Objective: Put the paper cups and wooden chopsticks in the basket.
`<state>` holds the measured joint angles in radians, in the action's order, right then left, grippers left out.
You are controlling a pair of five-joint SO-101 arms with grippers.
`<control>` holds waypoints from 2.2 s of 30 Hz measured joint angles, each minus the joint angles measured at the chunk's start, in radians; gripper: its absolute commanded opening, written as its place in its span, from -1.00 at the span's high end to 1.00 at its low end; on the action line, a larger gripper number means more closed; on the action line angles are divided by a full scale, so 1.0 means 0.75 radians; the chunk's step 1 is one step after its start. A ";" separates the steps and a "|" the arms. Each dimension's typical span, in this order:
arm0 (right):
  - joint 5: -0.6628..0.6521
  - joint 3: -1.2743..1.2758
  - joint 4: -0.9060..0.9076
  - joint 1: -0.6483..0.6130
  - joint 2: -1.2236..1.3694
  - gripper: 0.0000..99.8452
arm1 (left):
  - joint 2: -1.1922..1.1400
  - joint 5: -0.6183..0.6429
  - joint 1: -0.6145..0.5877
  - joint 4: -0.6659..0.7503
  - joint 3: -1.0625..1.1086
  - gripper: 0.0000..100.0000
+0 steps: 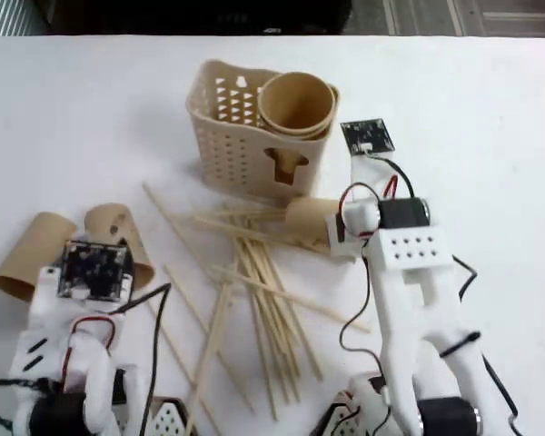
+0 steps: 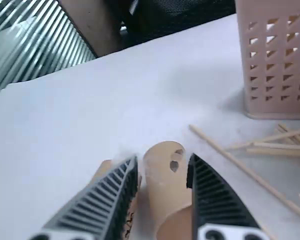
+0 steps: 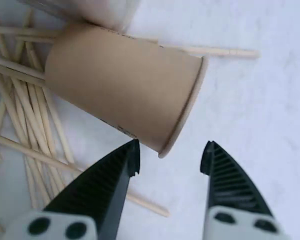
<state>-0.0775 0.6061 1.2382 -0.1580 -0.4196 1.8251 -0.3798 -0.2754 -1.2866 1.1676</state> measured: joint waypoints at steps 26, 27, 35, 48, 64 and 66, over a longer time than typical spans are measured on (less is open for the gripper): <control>-0.110 0.049 0.049 -0.045 -0.266 0.96 | 0.002 -0.511 -0.307 0.000 -0.043 0.65; -0.110 0.076 0.049 -0.049 -0.309 0.96 | 0.002 -0.579 -0.307 0.000 -0.031 0.65; -0.110 0.229 0.029 -0.047 -0.516 0.96 | 0.002 -1.086 -0.381 0.000 0.059 0.34; -0.168 0.315 -0.027 -0.035 -0.542 0.96 | -0.002 -1.203 -0.413 0.123 0.362 0.34; -0.176 0.350 -0.061 -0.035 -0.546 0.96 | -0.014 -0.808 -0.327 0.608 0.694 0.86; -0.176 0.350 -0.061 -0.035 -0.546 0.96 | -0.014 -0.786 -0.307 0.608 0.681 0.97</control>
<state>-0.2094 0.8684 1.1922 -0.1841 -0.8293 1.8144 -0.9689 -0.5056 -0.8309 1.6786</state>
